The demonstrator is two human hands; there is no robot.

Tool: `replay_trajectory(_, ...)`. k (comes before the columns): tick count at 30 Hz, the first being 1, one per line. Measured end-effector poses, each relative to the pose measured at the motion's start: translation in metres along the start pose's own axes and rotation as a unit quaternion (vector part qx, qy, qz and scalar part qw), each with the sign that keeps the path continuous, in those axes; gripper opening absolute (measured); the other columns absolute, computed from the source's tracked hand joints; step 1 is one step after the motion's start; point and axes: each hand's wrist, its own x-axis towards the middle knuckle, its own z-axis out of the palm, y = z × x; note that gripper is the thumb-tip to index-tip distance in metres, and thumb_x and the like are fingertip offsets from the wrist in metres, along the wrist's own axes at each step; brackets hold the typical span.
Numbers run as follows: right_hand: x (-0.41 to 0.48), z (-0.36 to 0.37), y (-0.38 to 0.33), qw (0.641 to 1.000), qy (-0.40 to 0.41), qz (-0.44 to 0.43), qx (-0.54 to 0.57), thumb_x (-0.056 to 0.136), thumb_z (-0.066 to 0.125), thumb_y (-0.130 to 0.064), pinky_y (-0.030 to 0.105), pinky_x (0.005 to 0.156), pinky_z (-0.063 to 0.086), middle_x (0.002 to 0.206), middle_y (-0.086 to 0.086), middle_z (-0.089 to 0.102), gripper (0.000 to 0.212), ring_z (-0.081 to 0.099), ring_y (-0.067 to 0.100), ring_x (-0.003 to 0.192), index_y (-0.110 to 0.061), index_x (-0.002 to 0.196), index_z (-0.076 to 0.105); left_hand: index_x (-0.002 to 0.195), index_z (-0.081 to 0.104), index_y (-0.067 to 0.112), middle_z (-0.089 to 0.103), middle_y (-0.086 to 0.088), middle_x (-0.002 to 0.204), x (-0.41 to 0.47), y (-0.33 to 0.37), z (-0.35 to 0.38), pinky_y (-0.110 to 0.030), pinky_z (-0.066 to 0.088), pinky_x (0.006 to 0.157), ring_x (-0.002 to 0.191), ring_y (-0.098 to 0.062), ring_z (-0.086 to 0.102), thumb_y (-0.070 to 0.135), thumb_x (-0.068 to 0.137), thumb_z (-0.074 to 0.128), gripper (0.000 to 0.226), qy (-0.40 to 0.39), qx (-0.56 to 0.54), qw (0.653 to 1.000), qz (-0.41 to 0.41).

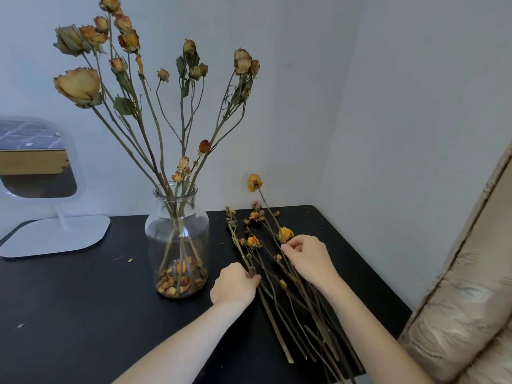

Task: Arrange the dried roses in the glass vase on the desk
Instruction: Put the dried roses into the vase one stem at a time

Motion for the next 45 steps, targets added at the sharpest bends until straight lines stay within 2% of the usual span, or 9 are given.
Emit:
replay_trajectory(3, -0.001, -0.001, -0.002, 1.000, 0.006, 0.000, 0.021, 0.090, 0.057, -0.025, 0.012, 0.055, 0.036, 0.069, -0.008, 0.059, 0.006, 0.056, 0.003, 0.064, -0.022, 0.086, 0.060, 0.083, 0.065, 0.014, 0.063, 0.000, 0.078, -0.004, 0.003, -0.001, -0.029, 0.045, 0.064, 0.075, -0.018, 0.061, 0.038, 0.094, 0.046, 0.032, 0.014, -0.031, 0.999, 0.004)
replay_trajectory(6, -0.003, 0.001, -0.002, 1.000, -0.004, 0.001, 0.027, 0.090, 0.056, -0.025, 0.012, 0.056, 0.037, 0.068, -0.008, 0.059, 0.008, 0.056, 0.003, 0.064, -0.023, 0.082, 0.059, 0.072, 0.072, 0.017, 0.061, 0.006, 0.069, -0.007, 0.010, 0.002, -0.026, 0.042, 0.058, 0.065, -0.010, 0.059, 0.046, 0.093, 0.045, 0.044, -0.030, -0.071, 0.997, 0.001)
replay_trajectory(11, -0.005, 0.002, -0.003, 1.000, 0.000, -0.002, 0.023, 0.090, 0.056, -0.025, 0.012, 0.055, 0.036, 0.064, -0.007, 0.058, 0.010, 0.056, 0.004, 0.060, -0.025, 0.080, 0.058, 0.065, 0.059, 0.023, 0.059, 0.009, 0.064, -0.005, 0.015, 0.012, -0.024, 0.042, 0.053, 0.061, -0.009, 0.058, 0.050, 0.079, 0.063, 0.031, -0.013, 0.040, 0.999, 0.019)
replay_trajectory(17, -0.007, -0.003, -0.002, 1.000, 0.006, -0.004, 0.022, 0.091, 0.056, -0.024, 0.012, 0.056, 0.036, 0.065, -0.007, 0.058, 0.007, 0.055, 0.004, 0.061, -0.023, 0.083, 0.057, 0.068, 0.058, 0.021, 0.059, 0.007, 0.067, -0.002, 0.019, 0.013, -0.024, 0.037, 0.049, 0.060, -0.010, 0.057, 0.042, 0.081, 0.064, 0.024, 0.018, 0.077, 0.997, 0.025)
replay_trajectory(23, -0.007, -0.003, -0.002, 1.000, 0.008, 0.000, 0.023, 0.091, 0.056, -0.024, 0.011, 0.055, 0.035, 0.066, -0.008, 0.057, 0.006, 0.054, 0.004, 0.061, -0.022, 0.085, 0.058, 0.078, 0.065, 0.015, 0.062, 0.003, 0.072, -0.001, 0.020, 0.010, -0.026, 0.044, 0.057, 0.067, -0.014, 0.060, 0.033, 0.084, 0.062, 0.019, -0.004, -0.028, 0.999, -0.027)
replay_trajectory(27, -0.008, -0.003, -0.002, 0.999, 0.037, -0.010, 0.032, 0.091, 0.056, -0.024, 0.012, 0.054, 0.033, 0.066, -0.007, 0.057, 0.010, 0.053, 0.003, 0.059, -0.017, 0.090, 0.063, 0.066, 0.064, 0.022, 0.060, 0.005, 0.071, 0.001, 0.018, 0.005, -0.027, 0.045, 0.064, 0.068, -0.008, 0.057, 0.028, 0.085, 0.064, 0.020, -0.003, -0.136, 0.990, -0.033)
replay_trajectory(35, -0.008, -0.012, -0.010, 0.988, 0.103, -0.037, 0.110, 0.090, 0.056, -0.027, 0.013, 0.059, 0.038, 0.077, -0.004, 0.063, 0.009, 0.059, 0.005, 0.072, -0.021, 0.093, 0.062, 0.080, 0.074, 0.024, 0.068, 0.012, 0.081, -0.017, 0.025, -0.022, -0.022, 0.038, 0.082, 0.085, -0.001, 0.058, 0.025, 0.084, 0.067, 0.008, 0.025, -0.325, 0.942, 0.082)
replay_trajectory(40, -0.007, -0.016, -0.021, 0.971, 0.142, -0.046, 0.187, 0.090, 0.055, -0.028, 0.018, 0.060, 0.041, 0.072, -0.005, 0.063, 0.007, 0.060, 0.006, 0.070, -0.025, 0.090, 0.061, 0.077, 0.074, 0.033, 0.050, 0.008, 0.053, -0.052, 0.017, -0.056, -0.019, 0.036, 0.061, 0.052, -0.001, 0.043, 0.032, 0.082, 0.066, 0.010, 0.030, -0.363, 0.915, 0.171)
replay_trajectory(45, -0.006, -0.010, -0.037, 0.964, 0.141, -0.057, 0.217, 0.090, 0.054, -0.030, 0.022, 0.062, 0.043, 0.070, -0.005, 0.058, 0.014, 0.058, 0.009, 0.068, -0.020, 0.094, 0.062, 0.079, 0.073, 0.039, 0.036, 0.007, 0.047, -0.086, -0.007, -0.098, -0.017, 0.037, 0.055, 0.047, -0.002, 0.036, 0.049, 0.071, 0.063, 0.017, 0.108, -0.361, 0.897, 0.229)
